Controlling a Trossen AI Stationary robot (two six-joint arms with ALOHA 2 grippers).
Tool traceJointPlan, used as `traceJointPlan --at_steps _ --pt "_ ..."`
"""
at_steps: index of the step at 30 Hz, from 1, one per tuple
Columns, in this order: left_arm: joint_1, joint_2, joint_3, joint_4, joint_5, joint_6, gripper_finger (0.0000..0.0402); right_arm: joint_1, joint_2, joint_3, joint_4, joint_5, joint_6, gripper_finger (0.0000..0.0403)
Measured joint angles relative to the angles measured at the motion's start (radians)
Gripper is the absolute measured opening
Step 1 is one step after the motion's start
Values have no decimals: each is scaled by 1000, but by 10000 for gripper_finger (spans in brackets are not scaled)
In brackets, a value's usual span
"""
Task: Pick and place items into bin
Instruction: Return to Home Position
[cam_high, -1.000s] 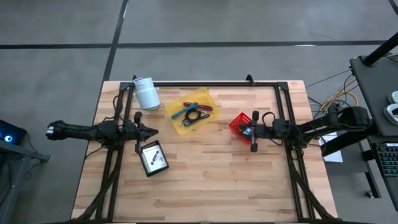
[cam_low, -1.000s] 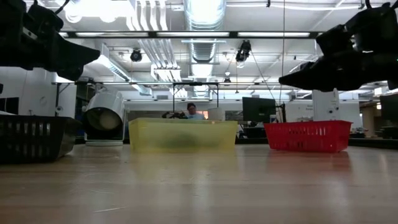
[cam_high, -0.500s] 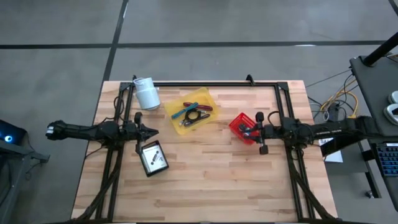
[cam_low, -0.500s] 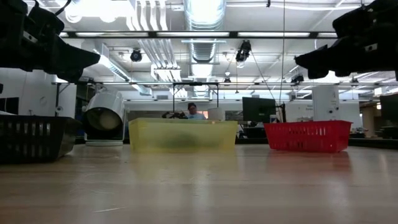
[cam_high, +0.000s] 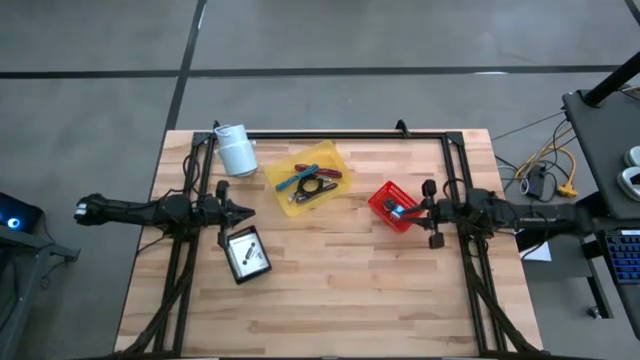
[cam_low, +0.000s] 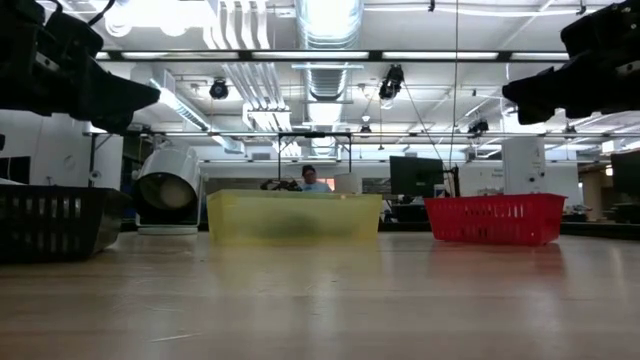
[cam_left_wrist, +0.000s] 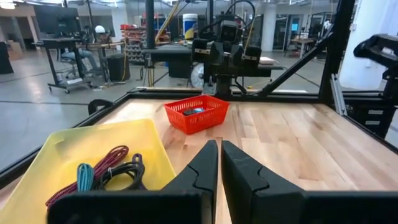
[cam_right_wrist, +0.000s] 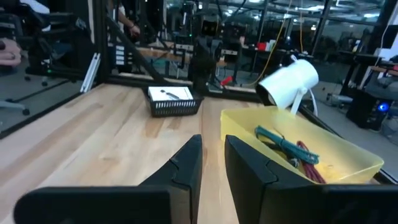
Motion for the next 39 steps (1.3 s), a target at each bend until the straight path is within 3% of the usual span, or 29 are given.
traceJointPlan --at_steps 4,10,23,39 --pt "0 -3 0 -1 5 -2 3 0 -92 0 -101 5 13 56" --pt "0 -9 0 -5 39 17 3 0 -146 0 -107 41 28 56" --pt "0 -89 0 -8 80 53 3 0 -144 0 -111 61 -1 56" --pt "0 -60 -1 -6 80 48 3 0 -143 0 -111 60 0 57"
